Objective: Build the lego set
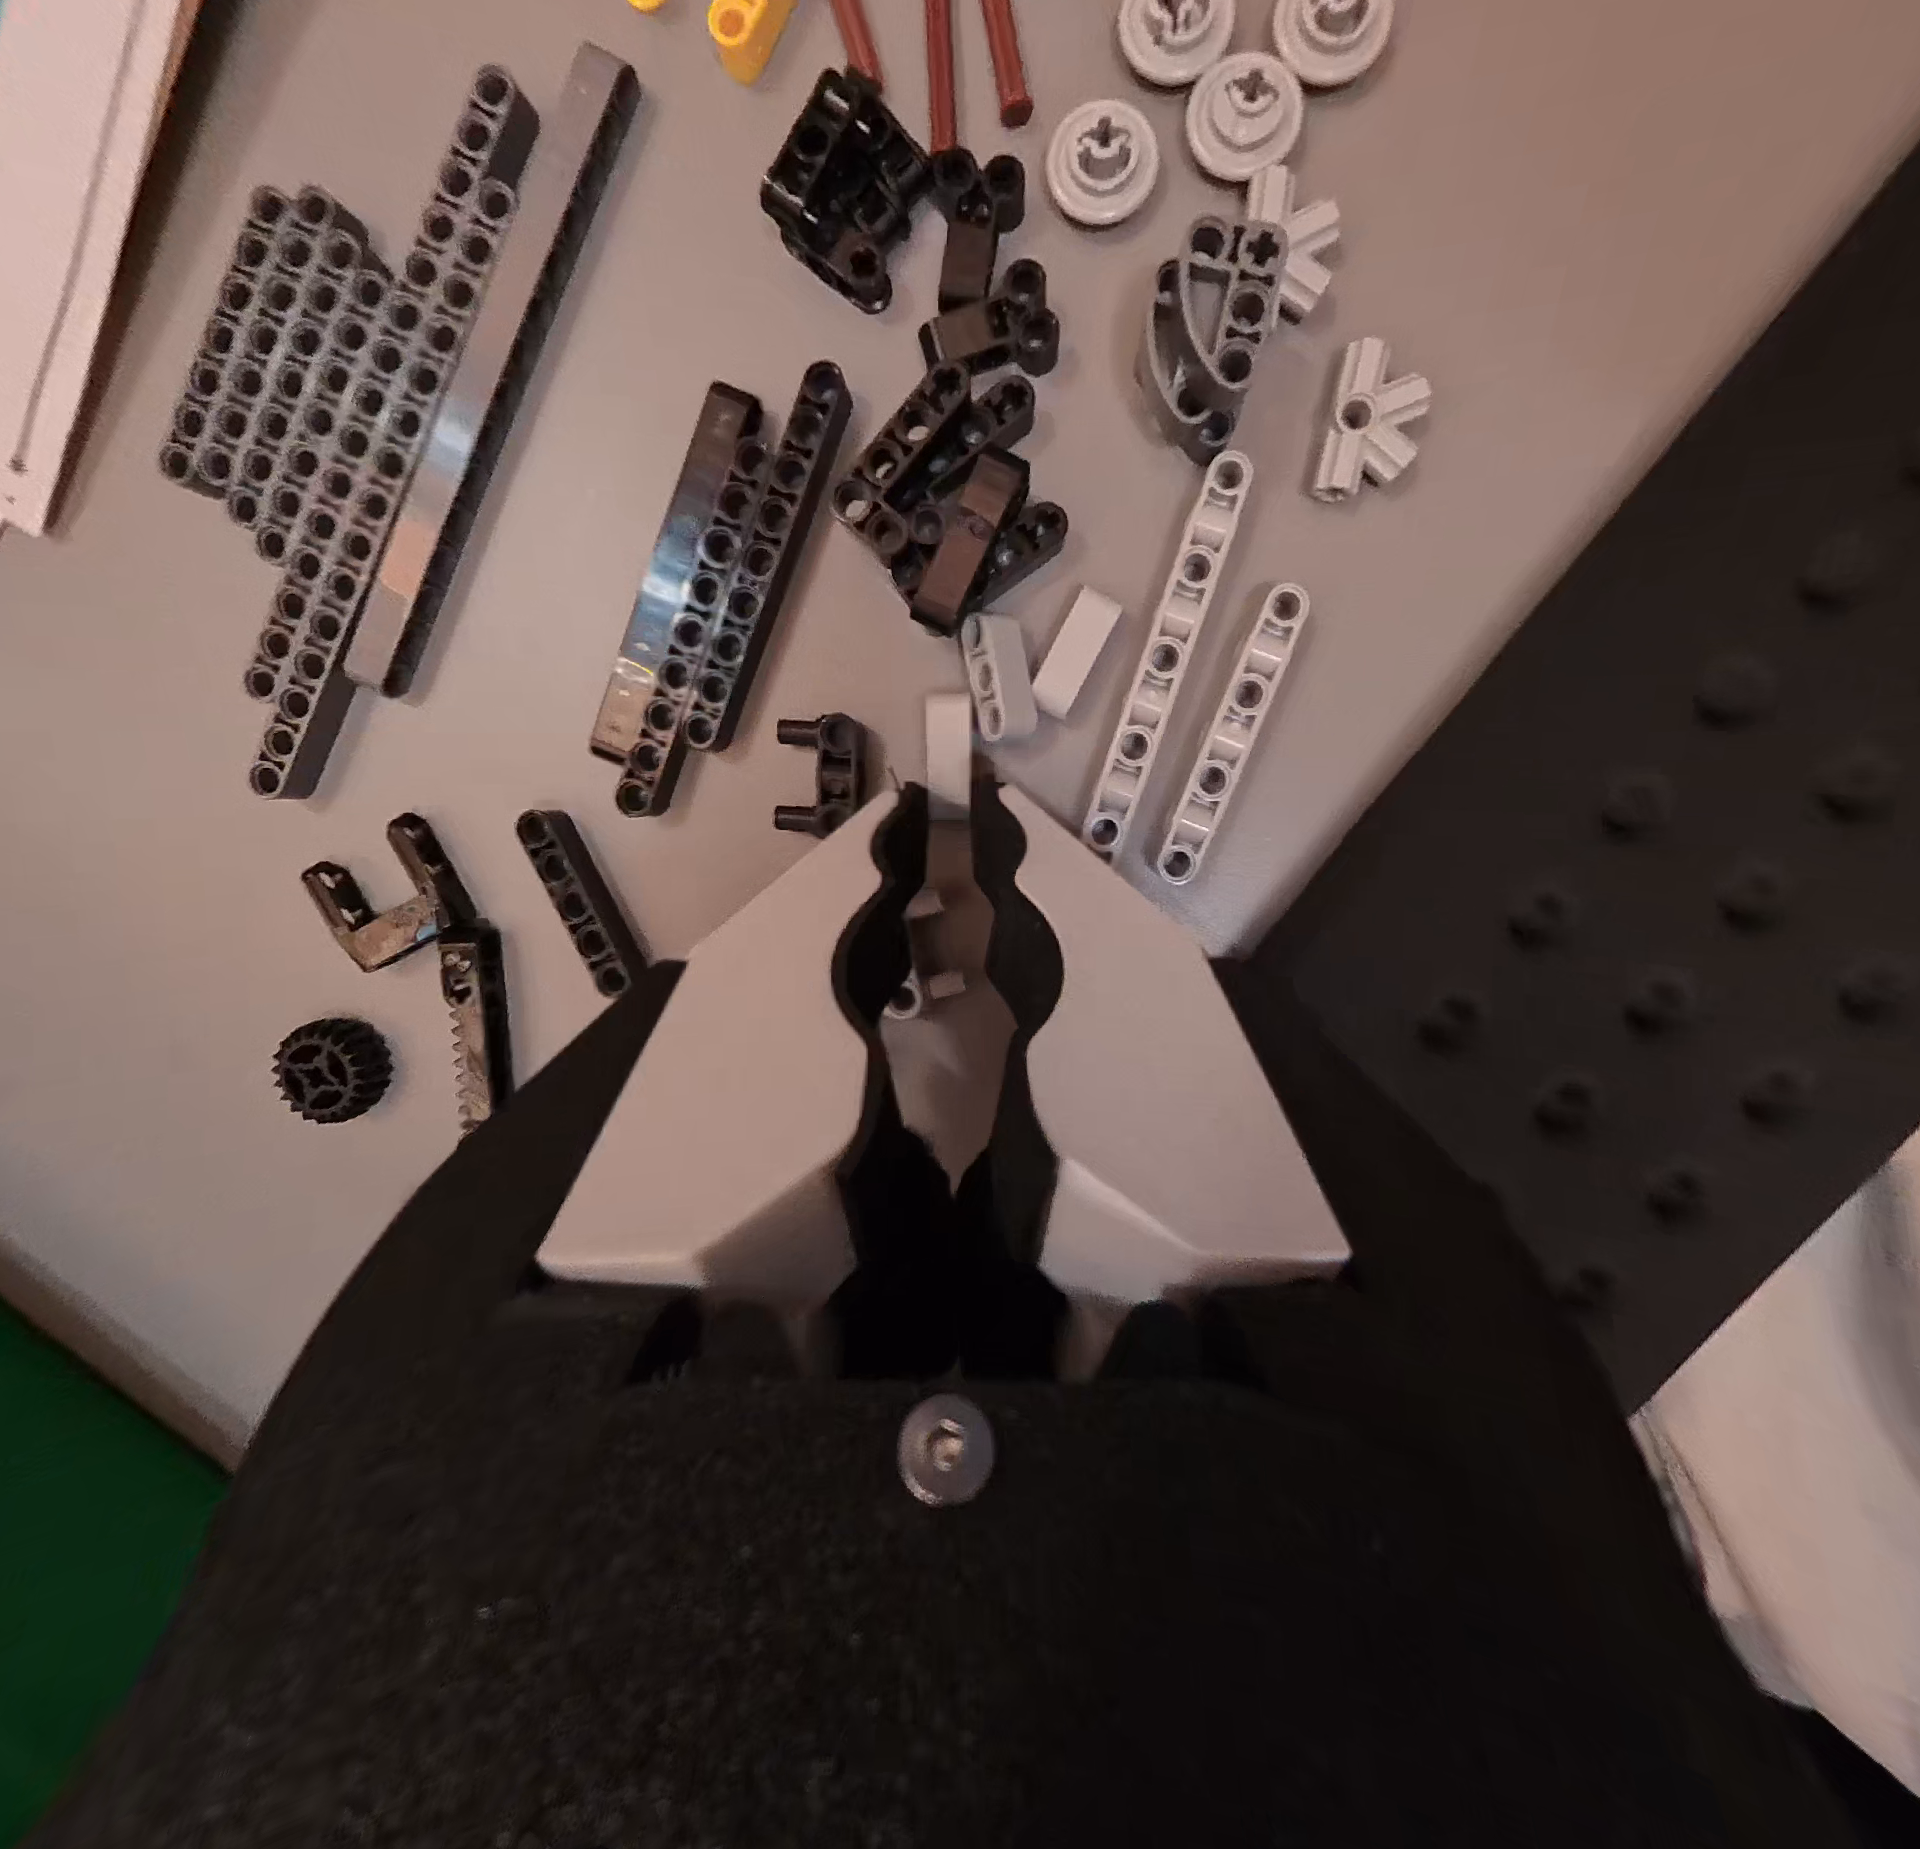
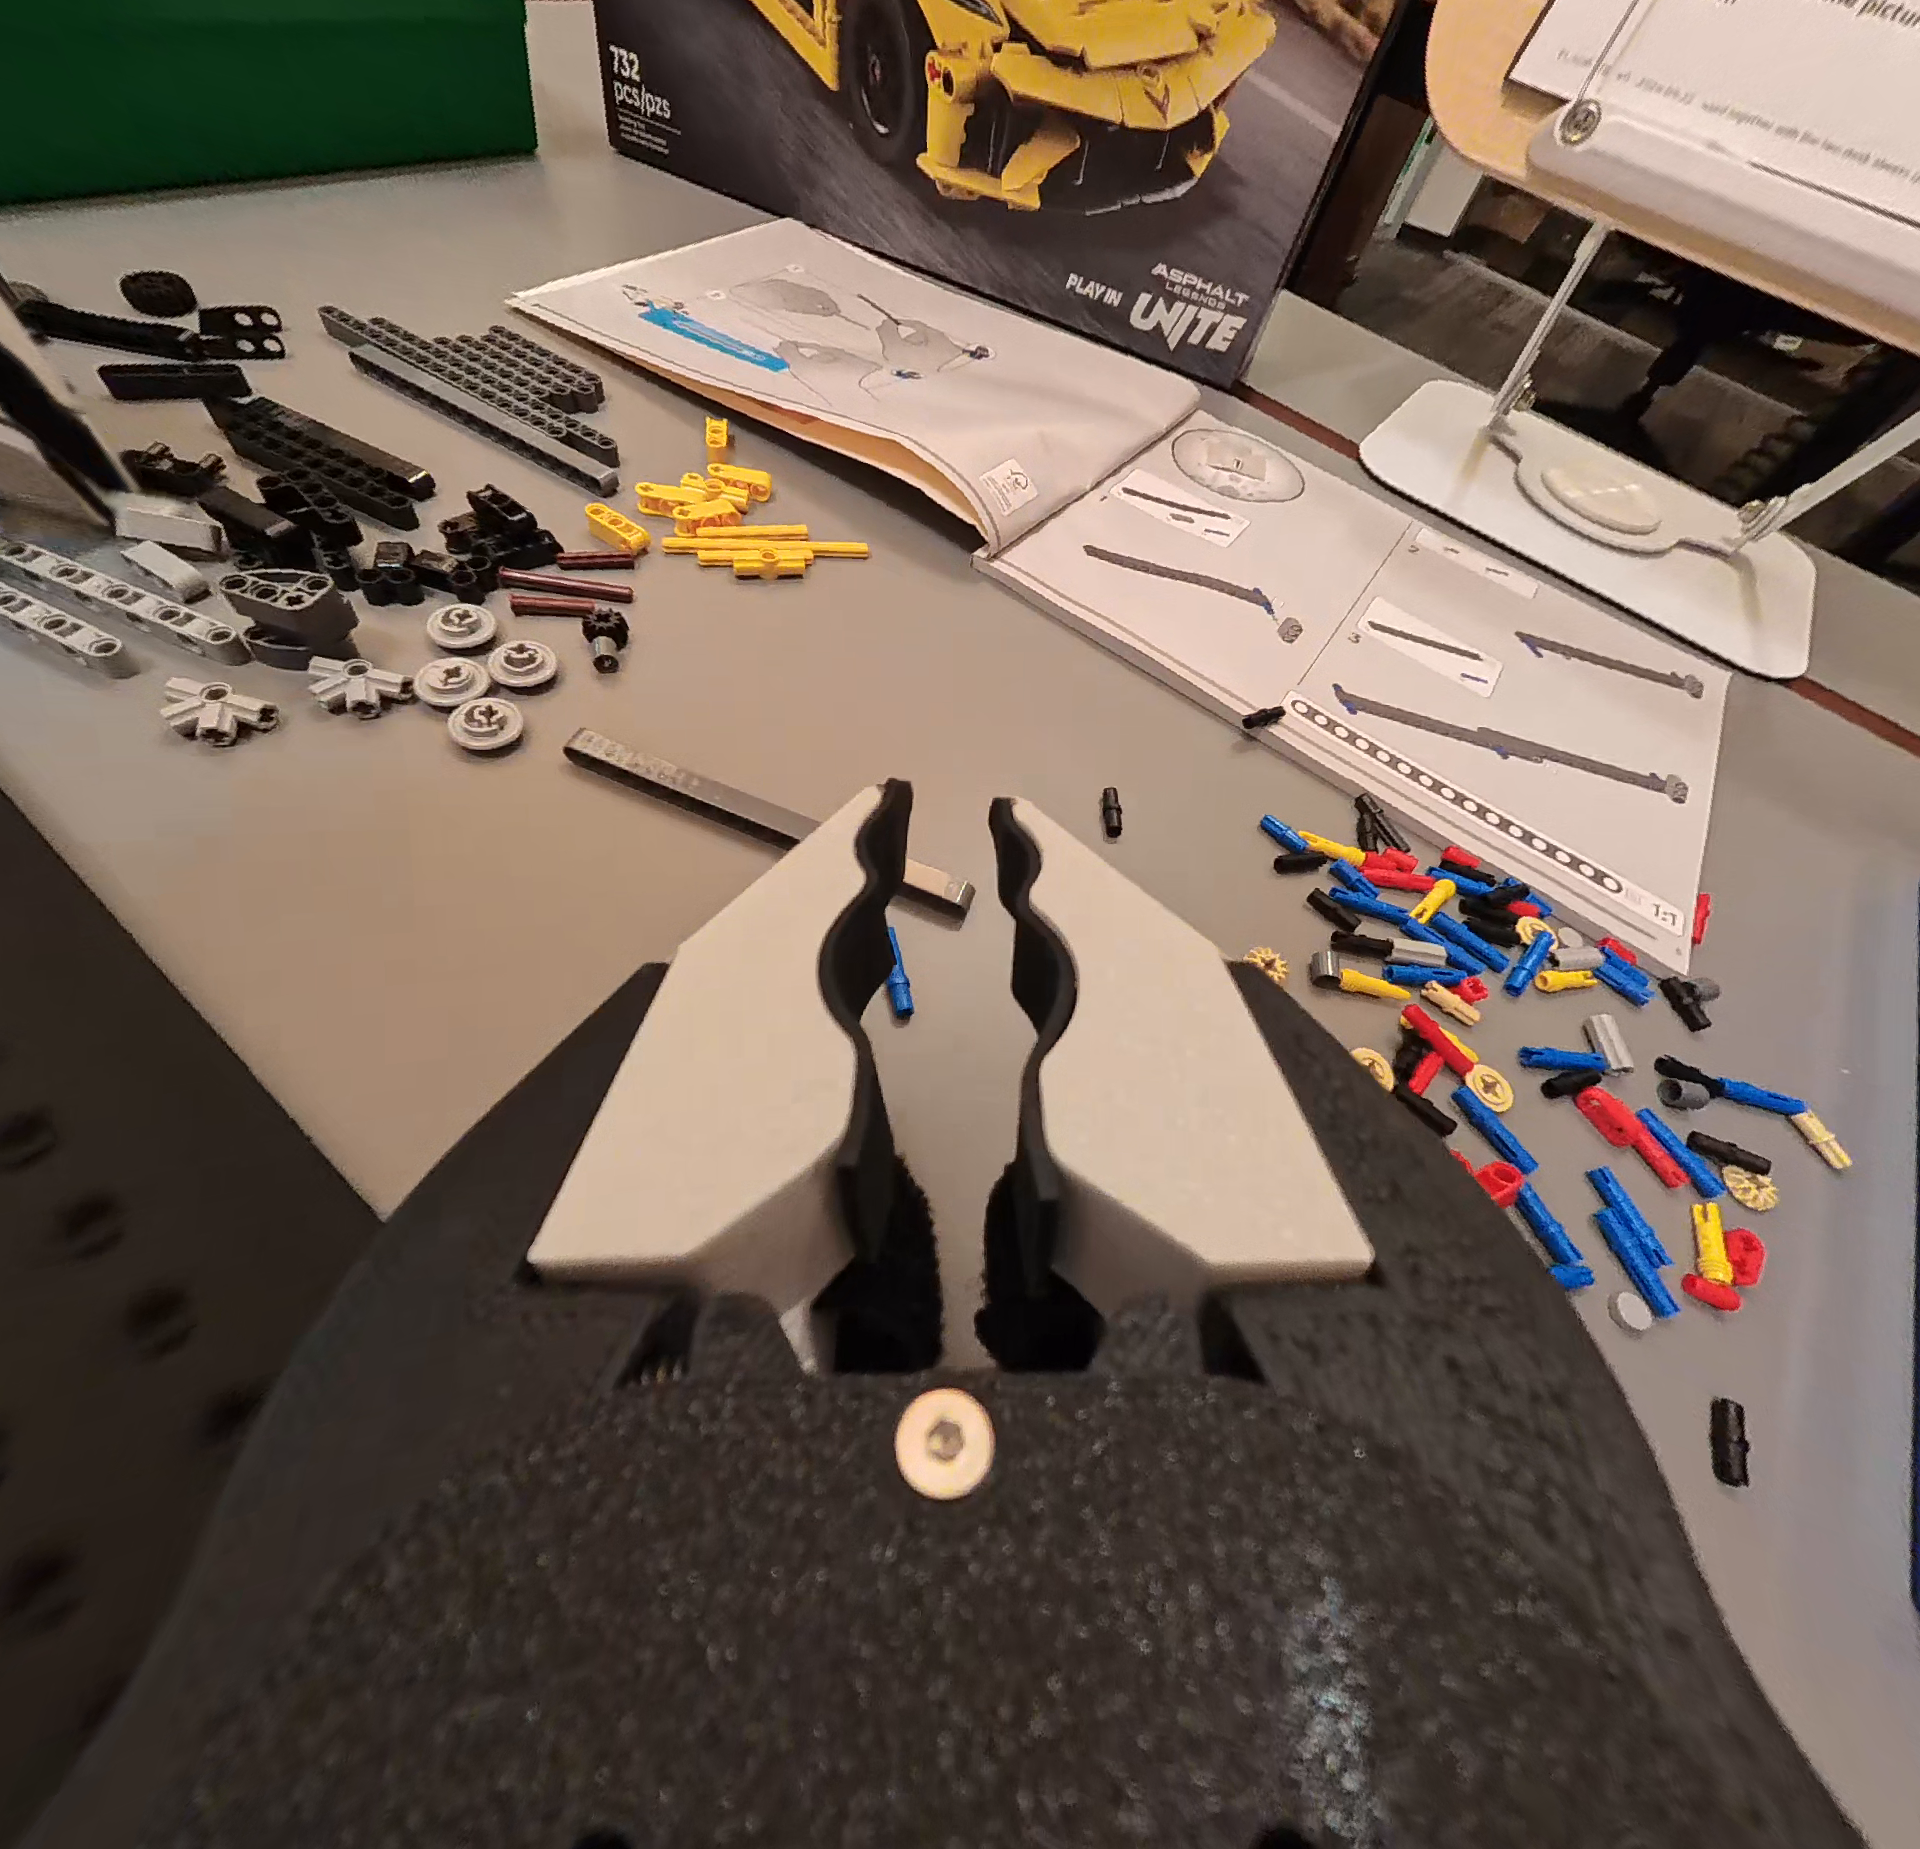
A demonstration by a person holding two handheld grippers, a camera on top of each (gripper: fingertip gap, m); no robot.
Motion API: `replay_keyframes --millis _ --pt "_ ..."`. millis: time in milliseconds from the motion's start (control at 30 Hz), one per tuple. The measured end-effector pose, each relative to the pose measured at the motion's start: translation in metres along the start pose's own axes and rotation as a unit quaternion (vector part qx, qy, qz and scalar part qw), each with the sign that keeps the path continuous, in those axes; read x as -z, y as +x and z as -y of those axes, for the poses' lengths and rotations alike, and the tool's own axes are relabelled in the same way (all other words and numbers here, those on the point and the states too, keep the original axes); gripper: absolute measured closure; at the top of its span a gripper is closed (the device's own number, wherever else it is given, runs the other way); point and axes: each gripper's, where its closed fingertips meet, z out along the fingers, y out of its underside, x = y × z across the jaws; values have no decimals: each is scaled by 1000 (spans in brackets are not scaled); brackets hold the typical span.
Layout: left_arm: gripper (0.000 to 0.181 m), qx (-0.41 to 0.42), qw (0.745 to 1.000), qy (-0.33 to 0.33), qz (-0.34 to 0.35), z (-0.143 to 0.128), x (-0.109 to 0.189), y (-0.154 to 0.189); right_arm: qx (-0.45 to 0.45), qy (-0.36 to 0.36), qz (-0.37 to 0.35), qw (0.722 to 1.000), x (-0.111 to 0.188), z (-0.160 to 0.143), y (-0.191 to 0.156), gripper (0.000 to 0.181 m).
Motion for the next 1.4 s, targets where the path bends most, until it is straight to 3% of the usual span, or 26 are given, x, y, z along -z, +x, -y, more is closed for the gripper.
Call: replay_keyframes --millis 167,300,367,467,533,633,767,967,1167,1267,1400 --pt "175 -4 1000 -8 5 -3 9 -1 -11 9 4 1000 2 2 1 165" --pt "175 -2 996 -22 82 -12 40 -31 -28 16 5 999 3 4 5 165" --pt "175 -11 997 30 67 18 51 -22 -37 18 4 999 4 4 7 165" --pt "175 -44 992 112 -25 88 41 29 -55 23 0 998 4 5 13 165" --pt "174 -64 987 119 -84 125 17 68 -69 31 -2 997 6 7 16 165" --pt "175 -125 983 83 -104 149 -26 102 -83 51 -27 995 13 11 27 166" --pt "175 -164 979 53 -112 162 -57 120 -114 69 -43 990 18 12 39 165" --pt "175 -184 980 25 -76 167 -78 114 -160 73 -23 984 16 11 45 165" --pt "174 -178 980 37 -83 170 -80 115 -161 66 -23 984 13 8 45 165" --pt "159 -160 982 51 -88 172 -78 114 -157 60 -22 985 12 7 44 165" --pt "161 -132 981 94 -107 183 -64 106 -156 63 -19 986 12 8 42 165"
